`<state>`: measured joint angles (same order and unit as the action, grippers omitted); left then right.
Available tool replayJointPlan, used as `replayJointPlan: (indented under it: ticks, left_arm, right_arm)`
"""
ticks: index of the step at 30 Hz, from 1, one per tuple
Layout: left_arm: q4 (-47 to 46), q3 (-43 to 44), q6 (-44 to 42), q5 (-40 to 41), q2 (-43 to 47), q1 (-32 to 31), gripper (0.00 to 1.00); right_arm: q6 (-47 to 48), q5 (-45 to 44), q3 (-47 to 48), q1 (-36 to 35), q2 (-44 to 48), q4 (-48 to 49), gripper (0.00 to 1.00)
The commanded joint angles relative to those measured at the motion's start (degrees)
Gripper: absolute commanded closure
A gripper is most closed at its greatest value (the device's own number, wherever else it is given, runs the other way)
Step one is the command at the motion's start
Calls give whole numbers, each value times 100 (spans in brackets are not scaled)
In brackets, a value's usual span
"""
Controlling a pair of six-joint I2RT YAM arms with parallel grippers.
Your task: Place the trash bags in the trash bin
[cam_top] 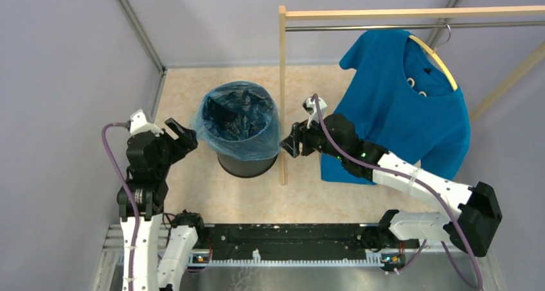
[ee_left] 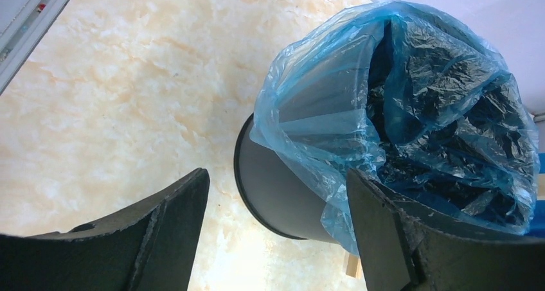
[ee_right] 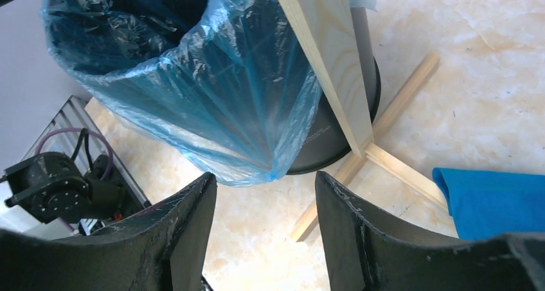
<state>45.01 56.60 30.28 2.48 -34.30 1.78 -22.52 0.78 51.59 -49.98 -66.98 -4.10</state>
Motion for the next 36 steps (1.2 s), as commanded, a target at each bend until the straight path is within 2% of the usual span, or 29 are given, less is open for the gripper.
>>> replayJointPlan:
  ticks: [1,4,10,16,20,27,31,36]
  left_arm:
    - [-514,2,-296,114,-172,-13,16]
    - [-763,-118,-287,-144,-362,-12,20]
    - [-1071,-513,-185,-683,-677,-16,21]
    - [-1097,-1157,132,-728,-571,-11,50]
    - [-1614,-1596,227,-985,-469,-11,55]
    - [-2164,-1867,219,-1505,-1189,-12,70]
    - [-1691,-1748,262,-1436,-1401,-13,70]
    - [-1121,-1784,343,-1236,-1062,-13,67]
  right_arm:
    - [-104,332,205,-9,45,220,42]
    - [-246,507,177,-12,-51,370,42]
    - [-339,634,159,-15,-149,516,42]
    - [-387,615,46,-17,-146,605,42]
    - [-495,720,-6,-12,-298,797,42]
    - [-1008,1039,-260,-10,-605,1478,41]
    - [-1354,1067,-539,-4,-762,1951,41]
    - [-1599,1111,-723,-11,-967,2334,42]
